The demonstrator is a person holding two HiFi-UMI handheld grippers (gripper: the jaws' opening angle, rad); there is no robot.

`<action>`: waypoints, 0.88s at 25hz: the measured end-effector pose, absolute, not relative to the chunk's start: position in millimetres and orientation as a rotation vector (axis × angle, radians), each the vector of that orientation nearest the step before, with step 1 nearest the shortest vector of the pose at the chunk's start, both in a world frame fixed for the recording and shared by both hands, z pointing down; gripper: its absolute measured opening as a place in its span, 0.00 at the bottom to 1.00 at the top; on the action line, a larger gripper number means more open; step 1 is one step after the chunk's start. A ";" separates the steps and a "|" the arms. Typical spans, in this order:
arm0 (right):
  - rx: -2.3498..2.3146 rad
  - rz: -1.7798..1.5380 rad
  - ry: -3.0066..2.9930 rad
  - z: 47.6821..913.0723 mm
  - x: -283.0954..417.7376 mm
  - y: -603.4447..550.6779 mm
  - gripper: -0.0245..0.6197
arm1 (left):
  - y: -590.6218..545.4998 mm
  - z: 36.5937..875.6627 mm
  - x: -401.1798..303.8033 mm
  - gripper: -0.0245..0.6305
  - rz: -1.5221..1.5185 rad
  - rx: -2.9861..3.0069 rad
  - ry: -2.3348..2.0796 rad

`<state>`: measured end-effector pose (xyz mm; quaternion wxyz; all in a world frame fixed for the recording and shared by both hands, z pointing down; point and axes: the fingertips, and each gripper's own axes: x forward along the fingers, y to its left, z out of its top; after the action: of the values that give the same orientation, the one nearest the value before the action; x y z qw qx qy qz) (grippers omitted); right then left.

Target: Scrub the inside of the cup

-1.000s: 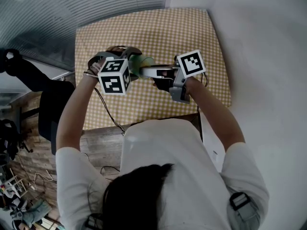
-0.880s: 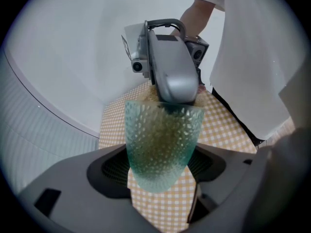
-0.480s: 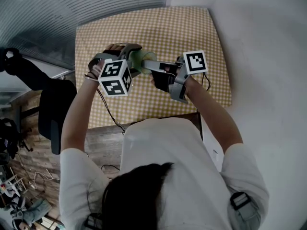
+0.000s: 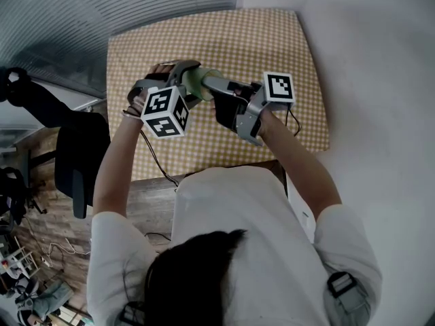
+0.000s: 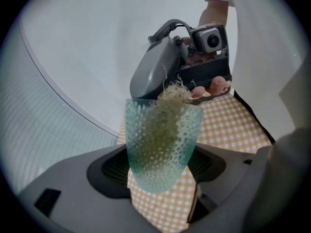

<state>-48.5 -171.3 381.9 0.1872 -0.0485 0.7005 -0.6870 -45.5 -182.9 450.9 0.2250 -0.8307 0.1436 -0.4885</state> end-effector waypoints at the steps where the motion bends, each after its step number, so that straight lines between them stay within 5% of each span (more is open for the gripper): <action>1: -0.147 -1.939 1.955 380.9 -48.6 -173.2 0.12 | -184.5 449.5 -45.9 0.57 -1.342 -2.292 0.405; 22: -0.326 -1.859 1.540 366.4 -23.4 -188.4 0.12 | -191.9 431.6 -38.9 0.57 -1.237 -2.298 0.578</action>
<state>-23.4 -188.4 366.4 0.3454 -0.1256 0.5932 -0.7163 -38.9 -191.9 431.6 0.2320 -0.8362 0.2103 -0.4502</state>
